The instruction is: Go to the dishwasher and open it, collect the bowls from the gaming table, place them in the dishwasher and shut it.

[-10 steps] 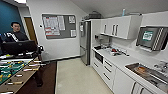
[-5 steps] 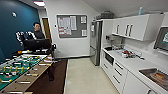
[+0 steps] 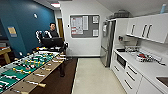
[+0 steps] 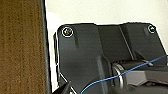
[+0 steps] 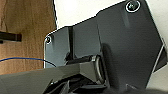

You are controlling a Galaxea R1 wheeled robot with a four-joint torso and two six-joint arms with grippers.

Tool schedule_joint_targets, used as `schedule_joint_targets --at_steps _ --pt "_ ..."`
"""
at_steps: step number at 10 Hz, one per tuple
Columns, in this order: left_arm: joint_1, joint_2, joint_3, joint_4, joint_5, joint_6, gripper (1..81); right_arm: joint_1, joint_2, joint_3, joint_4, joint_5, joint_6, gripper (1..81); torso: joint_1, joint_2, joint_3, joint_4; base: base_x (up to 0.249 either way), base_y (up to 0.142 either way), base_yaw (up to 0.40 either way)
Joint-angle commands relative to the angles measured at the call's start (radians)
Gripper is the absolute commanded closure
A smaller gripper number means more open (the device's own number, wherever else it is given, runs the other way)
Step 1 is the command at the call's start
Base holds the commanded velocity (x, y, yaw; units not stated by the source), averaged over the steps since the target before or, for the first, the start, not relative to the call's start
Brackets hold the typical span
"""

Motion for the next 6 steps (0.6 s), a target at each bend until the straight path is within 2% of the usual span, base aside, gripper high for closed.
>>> schedule_joint_targets --at_steps 1,6 --pt "-0.056 -0.015 -0.004 0.005 0.045 0.009 1.0 0.050 -0.012 0.009 -0.008 -0.036 0.004 1.0 0.000 0.000 0.000 0.000 0.000 0.000 0.342" --pt "-0.053 -0.015 -0.004 0.008 0.045 0.009 1.0 0.044 -0.016 0.014 -0.008 -0.034 0.004 1.0 0.000 0.000 0.000 0.000 0.000 0.000 0.343"
